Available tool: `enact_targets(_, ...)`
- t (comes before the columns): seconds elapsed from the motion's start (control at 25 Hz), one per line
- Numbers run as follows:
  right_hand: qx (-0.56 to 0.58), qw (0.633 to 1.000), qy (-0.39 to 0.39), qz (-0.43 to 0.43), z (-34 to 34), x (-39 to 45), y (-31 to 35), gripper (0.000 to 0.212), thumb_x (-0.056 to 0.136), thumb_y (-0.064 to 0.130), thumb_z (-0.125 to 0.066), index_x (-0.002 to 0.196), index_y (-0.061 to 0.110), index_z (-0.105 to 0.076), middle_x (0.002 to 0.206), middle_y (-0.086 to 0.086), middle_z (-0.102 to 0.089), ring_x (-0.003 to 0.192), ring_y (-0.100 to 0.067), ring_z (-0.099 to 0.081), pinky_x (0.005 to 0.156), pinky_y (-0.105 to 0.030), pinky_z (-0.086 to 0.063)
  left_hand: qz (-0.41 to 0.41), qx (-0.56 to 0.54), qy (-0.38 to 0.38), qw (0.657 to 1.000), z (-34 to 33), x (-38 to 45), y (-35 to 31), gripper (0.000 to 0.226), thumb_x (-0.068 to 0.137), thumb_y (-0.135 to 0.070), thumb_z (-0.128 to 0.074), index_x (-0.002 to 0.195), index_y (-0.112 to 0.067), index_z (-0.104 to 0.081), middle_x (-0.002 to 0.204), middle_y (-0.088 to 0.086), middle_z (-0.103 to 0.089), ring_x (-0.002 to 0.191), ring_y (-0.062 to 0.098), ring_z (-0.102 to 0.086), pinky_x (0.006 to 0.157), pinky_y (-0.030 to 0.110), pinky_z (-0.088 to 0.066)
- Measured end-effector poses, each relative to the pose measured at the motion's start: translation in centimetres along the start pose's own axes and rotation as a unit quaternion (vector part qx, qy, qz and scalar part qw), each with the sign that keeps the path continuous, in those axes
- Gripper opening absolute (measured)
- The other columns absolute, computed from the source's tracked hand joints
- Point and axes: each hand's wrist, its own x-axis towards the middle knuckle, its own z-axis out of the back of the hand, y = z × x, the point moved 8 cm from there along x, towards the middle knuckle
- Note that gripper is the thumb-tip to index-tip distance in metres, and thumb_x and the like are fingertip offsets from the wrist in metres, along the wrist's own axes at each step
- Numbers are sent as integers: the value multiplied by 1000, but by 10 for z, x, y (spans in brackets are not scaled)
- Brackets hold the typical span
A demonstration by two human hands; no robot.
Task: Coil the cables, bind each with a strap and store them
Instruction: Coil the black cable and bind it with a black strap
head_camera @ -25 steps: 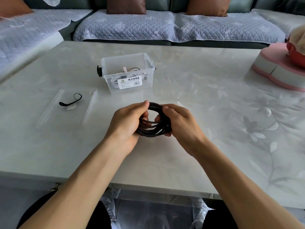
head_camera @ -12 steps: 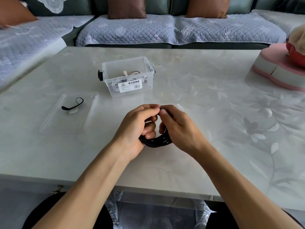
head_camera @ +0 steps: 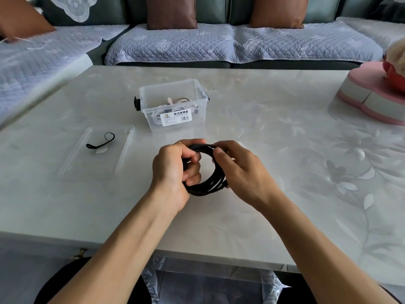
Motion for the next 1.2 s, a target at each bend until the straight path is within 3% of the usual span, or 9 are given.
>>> enact_targets(0.08,-117,990,34,77,-2,-6,8,62,86,36,-50,145,22,-38,136,6,-49,111,-4,-53,94,-28,-47,-13,32,-42,999,4,-2,-4,39,74,2,-36,93,-2,-70,54,3,-43,34,12,-18,38,17,-17)
enact_targets(0.16,-244,955,77,147,-10,-14,16,96,70,36,-54,155,18,-13,154,5,-23,139,-12,-26,111,-29,-33,-19,57,-68,996,5,-4,-6,34,75,4,-38,92,-3,-67,53,4,-43,35,12,-19,40,17,-17)
enact_targets(0.24,-339,918,84,190,-20,-19,21,113,64,39,-63,155,17,-1,157,3,-13,143,-17,-12,115,-30,-24,-16,74,-66,995,2,-6,-6,24,76,6,-38,83,-8,-56,54,7,-43,36,13,-19,41,19,-16)
enact_targets(0.32,-371,904,63,204,-27,-17,23,118,61,42,-69,155,15,-2,152,1,-23,139,-20,-17,113,-30,-23,-3,97,-44,994,-2,-7,-3,20,74,6,-37,71,-11,-46,53,7,-42,37,14,-18,42,19,-16)
enact_targets(0.56,-401,898,32,176,-31,-9,20,71,65,35,-67,129,16,-41,112,0,-50,103,-25,-53,84,-32,-44,48,124,37,990,-2,-3,3,16,70,3,-33,64,-12,-38,54,7,-35,34,14,-16,44,22,-30)
enact_targets(0.72,-402,895,45,189,-33,-4,19,52,72,28,-65,119,12,-48,106,-3,-55,95,-29,-57,68,-33,-43,58,153,73,984,3,0,3,17,70,4,-32,61,-9,-38,56,9,-33,39,18,-18,55,29,-35)
enact_targets(1.0,-405,894,78,176,-33,-2,19,41,82,31,-62,115,12,-48,104,-3,-57,77,-24,-48,62,-31,-33,9,241,29,970,12,4,-3,22,78,9,-41,87,-6,-54,54,8,-53,52,22,-44,63,32,-42)
enact_targets(1.12,-407,895,77,166,-30,0,17,38,83,33,-62,111,12,-47,100,-2,-56,72,-23,-42,60,-31,-31,-28,347,39,937,11,3,-7,21,83,0,-46,92,-10,-62,71,6,-69,71,24,-60,72,37,-49)
enact_targets(1.2,-408,895,68,166,-27,0,16,38,83,34,-63,110,12,-47,99,-3,-57,73,-25,-47,59,-31,-31,-56,448,57,891,9,-1,-9,17,91,-13,-48,90,-11,-65,75,8,-71,64,23,-63,63,37,-53)
